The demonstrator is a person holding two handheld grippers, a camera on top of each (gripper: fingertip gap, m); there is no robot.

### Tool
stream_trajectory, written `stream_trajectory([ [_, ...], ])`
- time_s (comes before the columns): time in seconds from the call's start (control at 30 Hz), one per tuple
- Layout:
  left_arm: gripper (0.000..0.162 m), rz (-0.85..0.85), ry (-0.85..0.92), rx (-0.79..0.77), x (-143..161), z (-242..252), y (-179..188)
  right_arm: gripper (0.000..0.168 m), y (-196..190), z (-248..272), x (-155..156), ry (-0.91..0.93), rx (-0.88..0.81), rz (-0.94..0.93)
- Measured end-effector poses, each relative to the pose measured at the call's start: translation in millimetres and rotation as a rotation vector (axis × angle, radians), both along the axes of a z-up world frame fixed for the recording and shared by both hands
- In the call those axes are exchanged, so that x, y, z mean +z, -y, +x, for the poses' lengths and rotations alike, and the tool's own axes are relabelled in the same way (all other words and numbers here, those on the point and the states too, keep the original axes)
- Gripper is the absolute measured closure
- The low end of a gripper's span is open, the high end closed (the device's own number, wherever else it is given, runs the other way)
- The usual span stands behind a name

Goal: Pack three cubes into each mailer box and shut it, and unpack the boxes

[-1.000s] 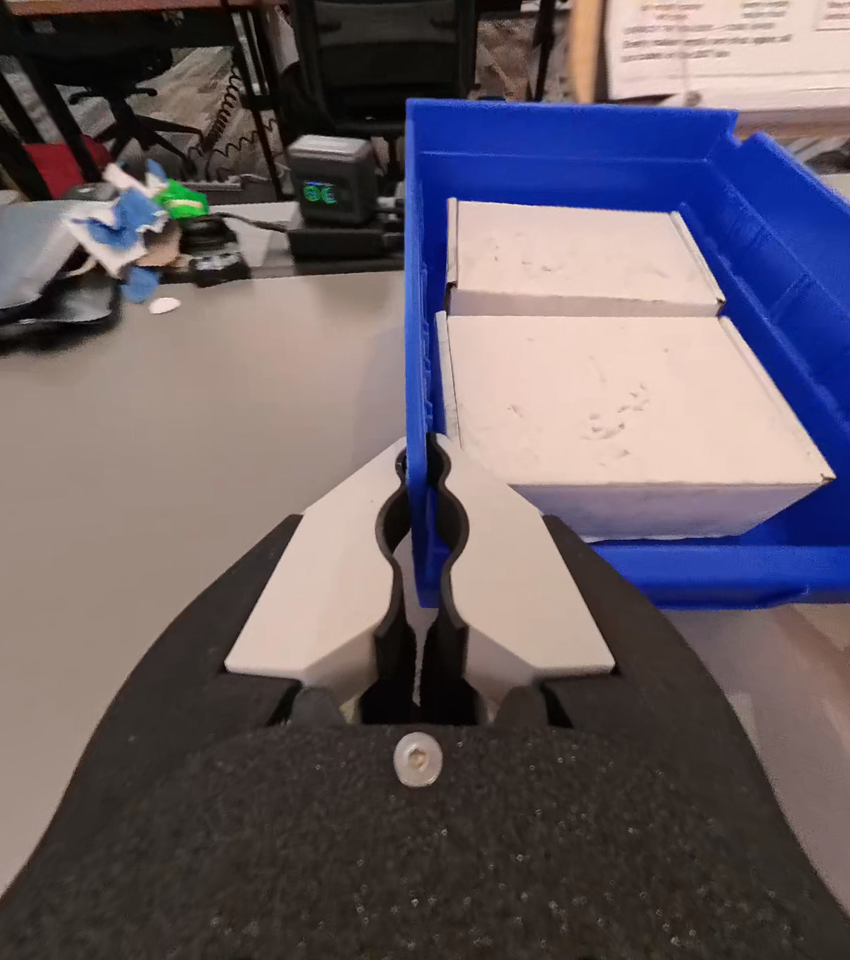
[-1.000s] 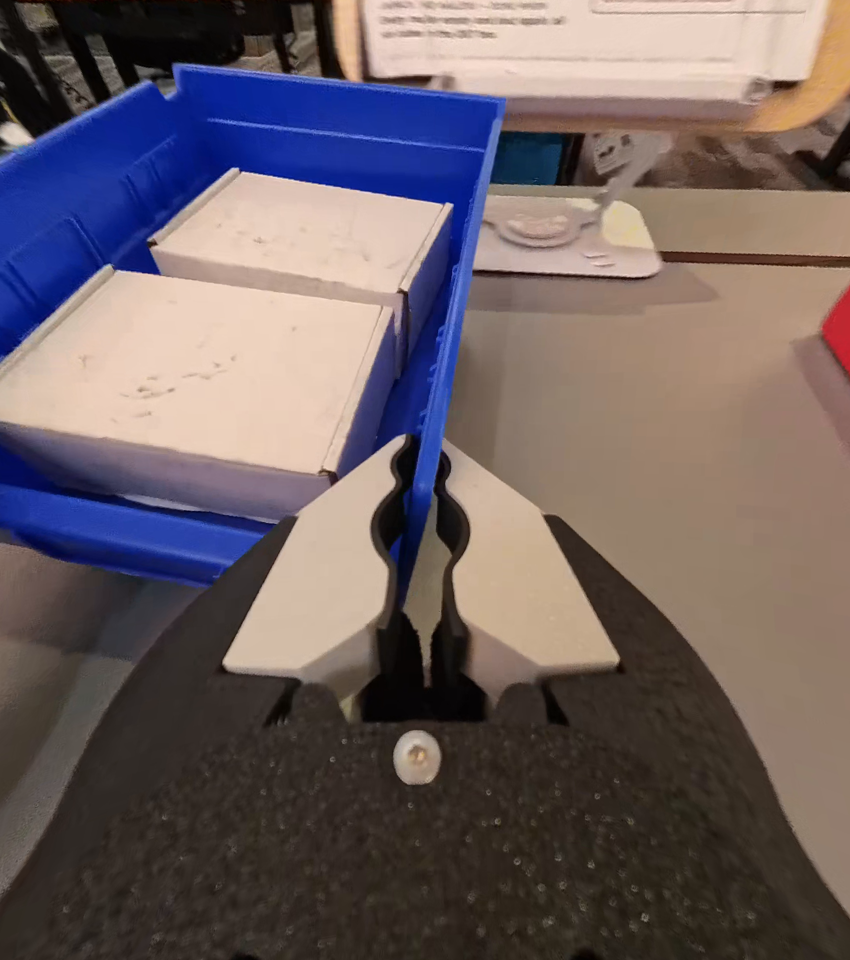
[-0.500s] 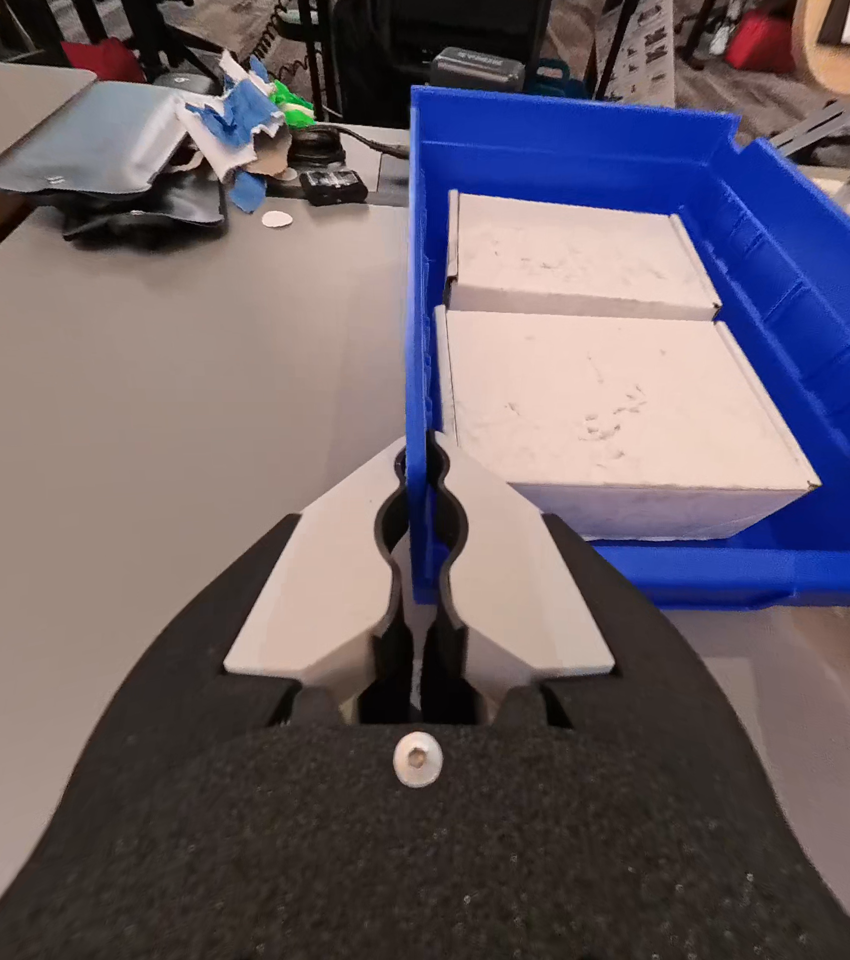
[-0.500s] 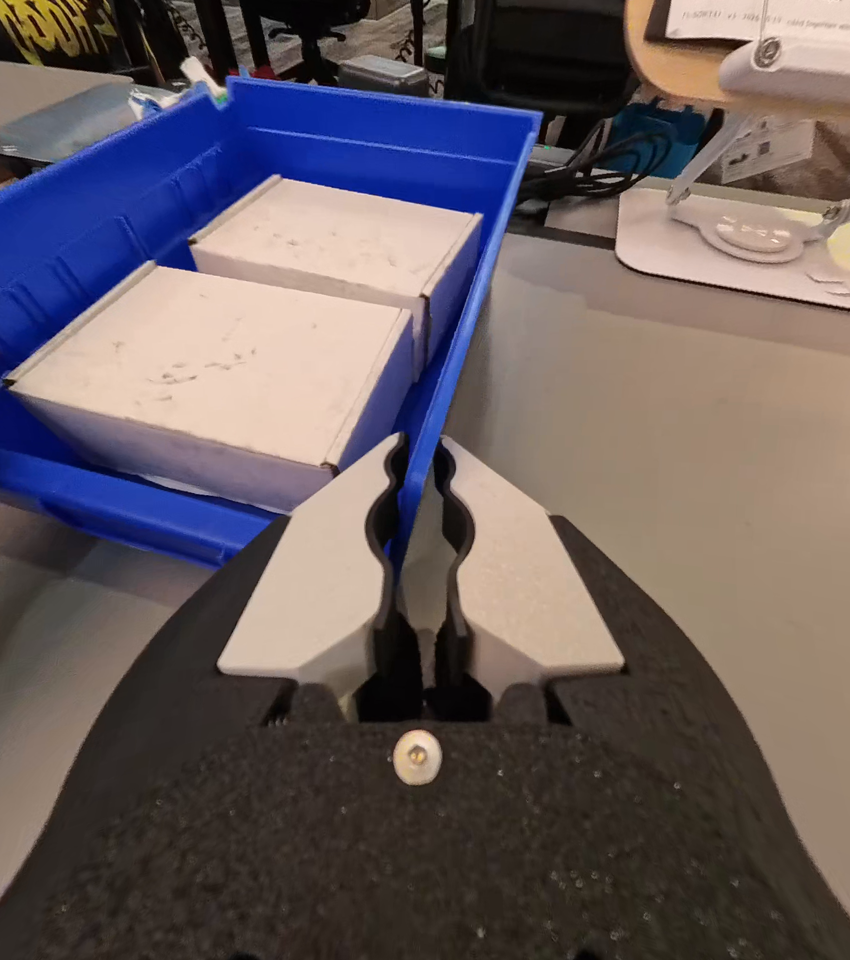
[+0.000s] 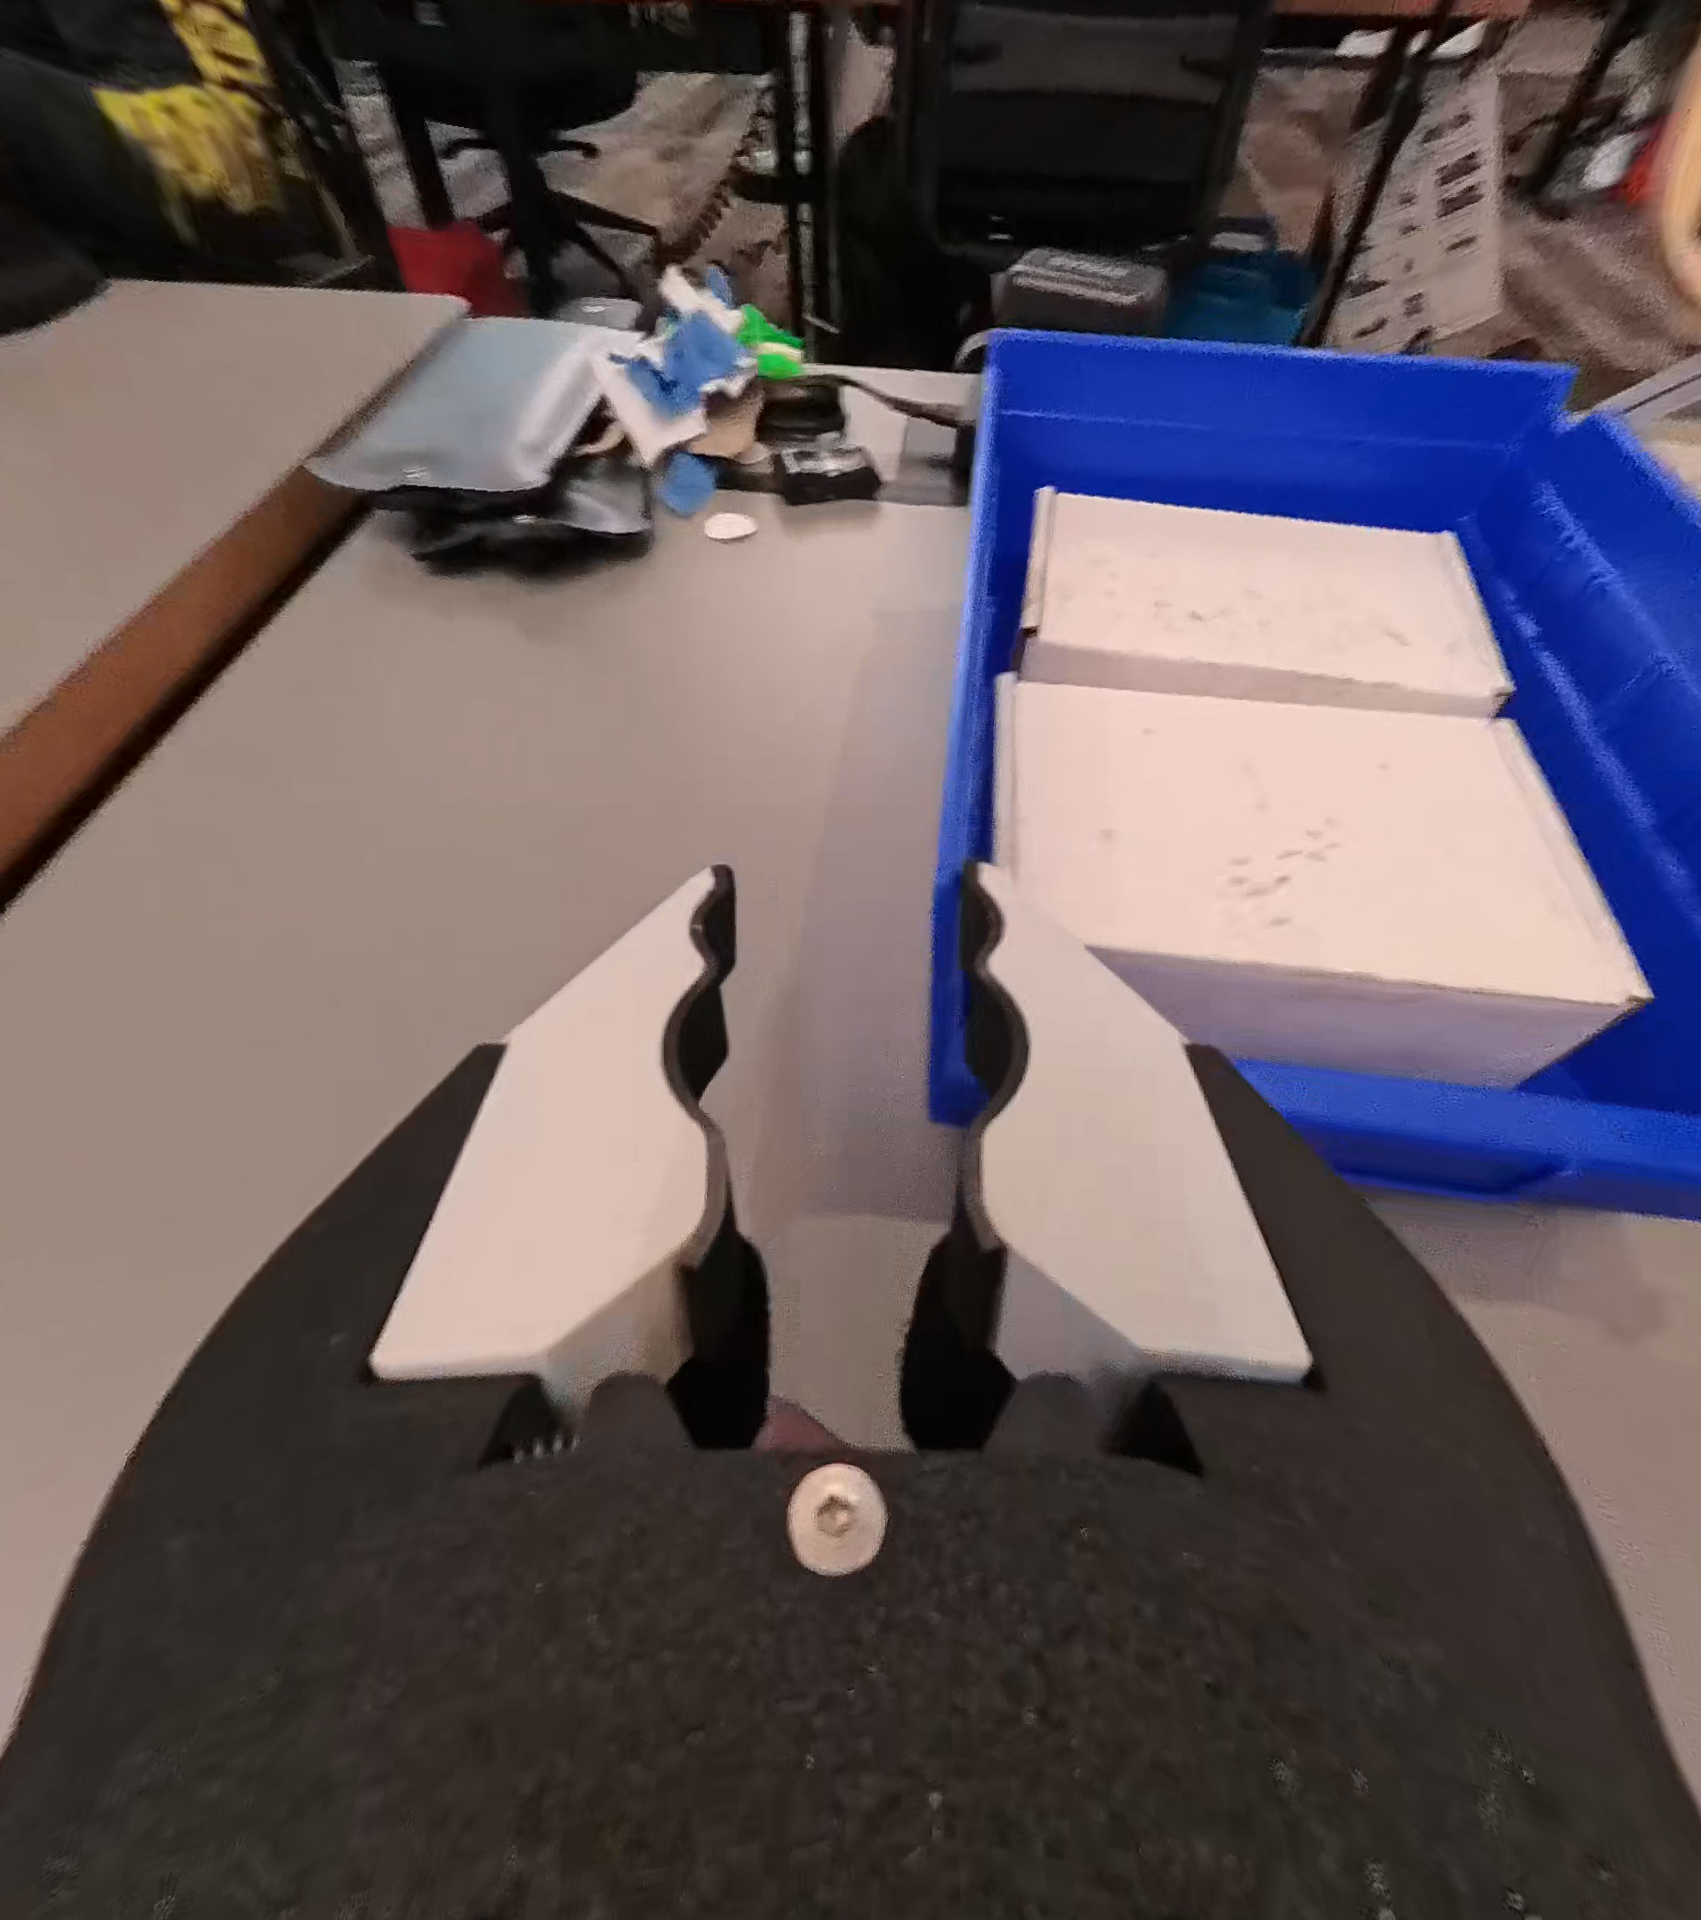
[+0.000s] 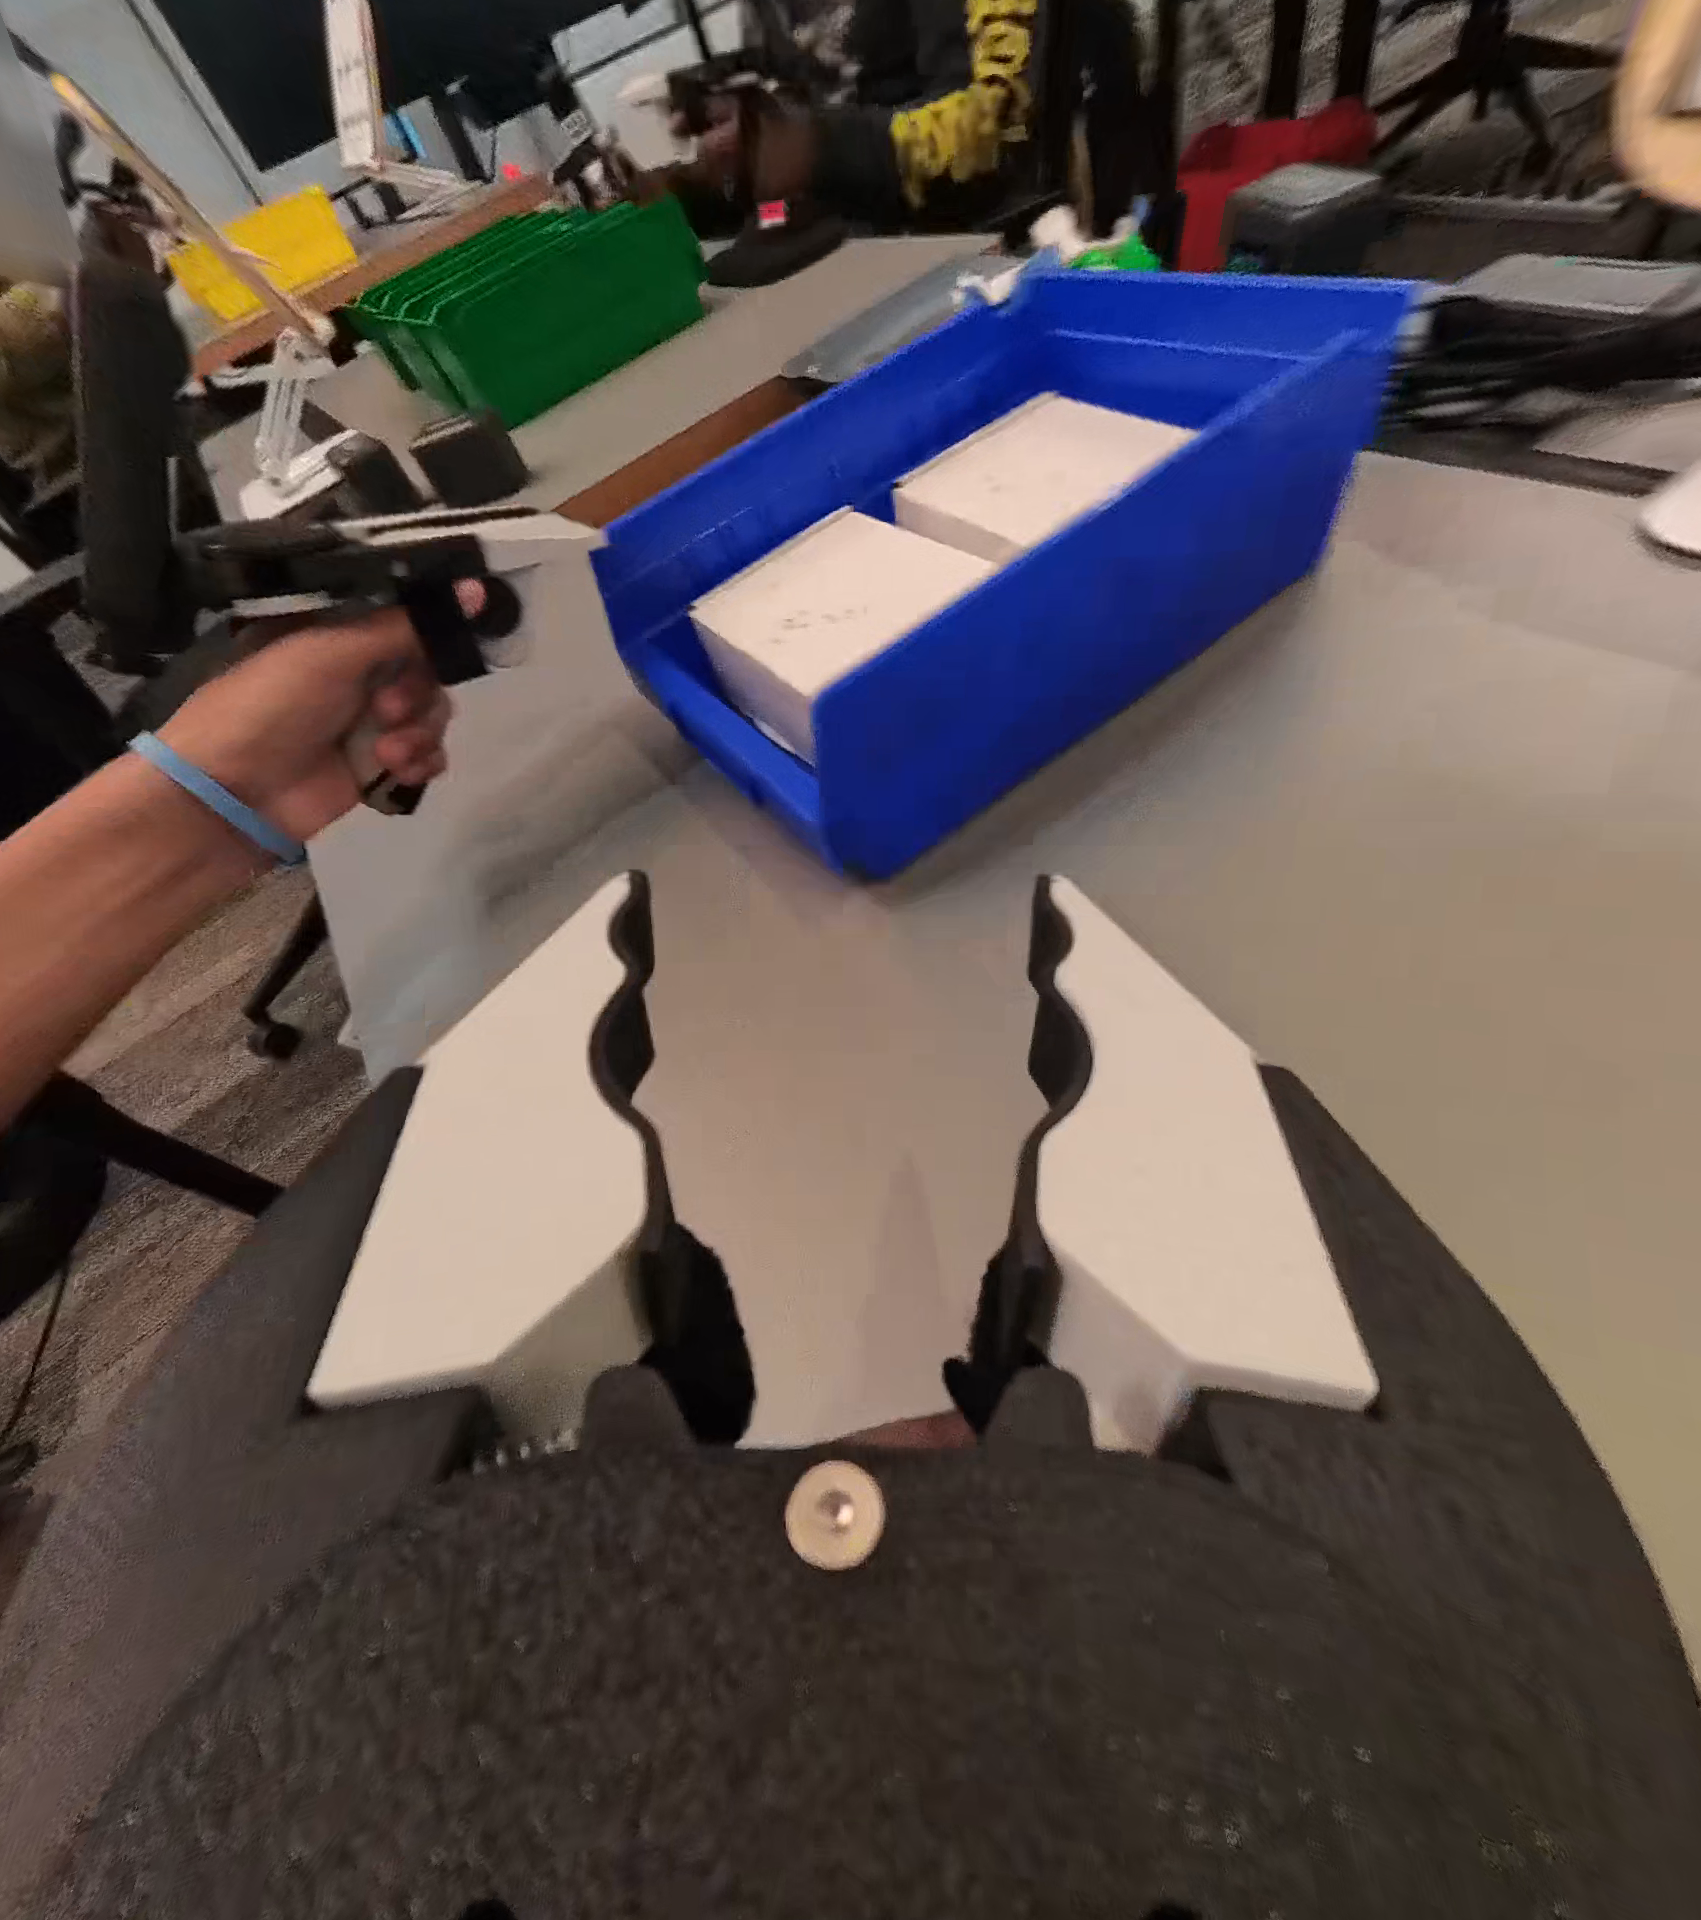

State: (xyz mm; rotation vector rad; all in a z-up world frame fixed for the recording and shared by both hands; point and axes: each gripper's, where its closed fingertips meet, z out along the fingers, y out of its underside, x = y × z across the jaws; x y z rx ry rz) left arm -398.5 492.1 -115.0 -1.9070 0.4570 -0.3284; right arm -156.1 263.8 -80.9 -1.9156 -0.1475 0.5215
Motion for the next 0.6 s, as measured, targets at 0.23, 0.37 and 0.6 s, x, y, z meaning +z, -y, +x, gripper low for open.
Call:
stream_trajectory([
  [0.23, 0.129, -0.038, 0.192, 0.042, 42, 10, 36, 0.073, 121, 160, -23, -0.033, -0.320, -0.007],
  [0.37, 0.131, -0.110, 0.177, -0.127, 27, 46, 106, 0.073, 191, 230, -56, -0.031, -0.571, -0.086],
  [0.6, 0.128, -0.221, 0.219, -0.327, -5, 83, 137, 0.073, 224, 293, -43, 0.146, -0.780, 0.002],
])
